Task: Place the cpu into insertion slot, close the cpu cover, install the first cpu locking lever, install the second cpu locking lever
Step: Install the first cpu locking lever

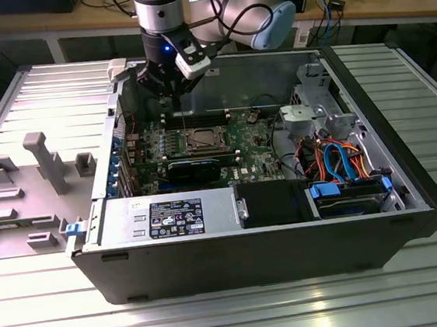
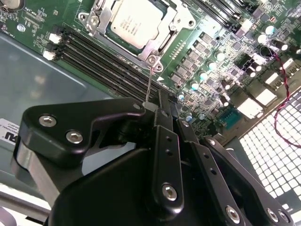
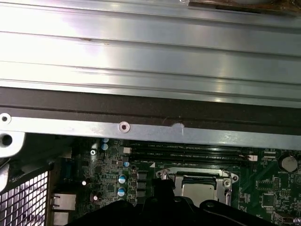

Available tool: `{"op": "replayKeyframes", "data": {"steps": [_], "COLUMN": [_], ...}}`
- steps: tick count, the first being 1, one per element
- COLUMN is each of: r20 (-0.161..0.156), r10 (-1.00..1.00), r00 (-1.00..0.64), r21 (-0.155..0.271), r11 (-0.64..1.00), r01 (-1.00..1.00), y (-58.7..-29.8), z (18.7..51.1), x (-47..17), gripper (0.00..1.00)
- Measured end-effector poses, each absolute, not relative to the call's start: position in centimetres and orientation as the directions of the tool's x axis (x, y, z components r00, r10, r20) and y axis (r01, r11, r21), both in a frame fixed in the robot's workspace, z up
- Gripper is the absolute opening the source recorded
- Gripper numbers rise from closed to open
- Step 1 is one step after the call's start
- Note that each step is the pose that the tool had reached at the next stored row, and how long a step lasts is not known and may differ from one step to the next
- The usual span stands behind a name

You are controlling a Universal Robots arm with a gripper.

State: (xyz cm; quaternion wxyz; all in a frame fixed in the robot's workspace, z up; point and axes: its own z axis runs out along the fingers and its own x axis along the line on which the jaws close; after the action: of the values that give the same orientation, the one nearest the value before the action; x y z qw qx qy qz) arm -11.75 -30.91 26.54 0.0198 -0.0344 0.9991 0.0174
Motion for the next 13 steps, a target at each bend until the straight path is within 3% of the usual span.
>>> {"op": "replayKeyframes", "data": {"steps": [13], "r20": [-0.041], "r10": [-0.068], "r00": [-0.997], "r21": [0.033], "r11": [0.997], "r01": [-0.069], "y": [-30.90], "z": [26.52], "x": [-11.50], "gripper": [0.11]}}
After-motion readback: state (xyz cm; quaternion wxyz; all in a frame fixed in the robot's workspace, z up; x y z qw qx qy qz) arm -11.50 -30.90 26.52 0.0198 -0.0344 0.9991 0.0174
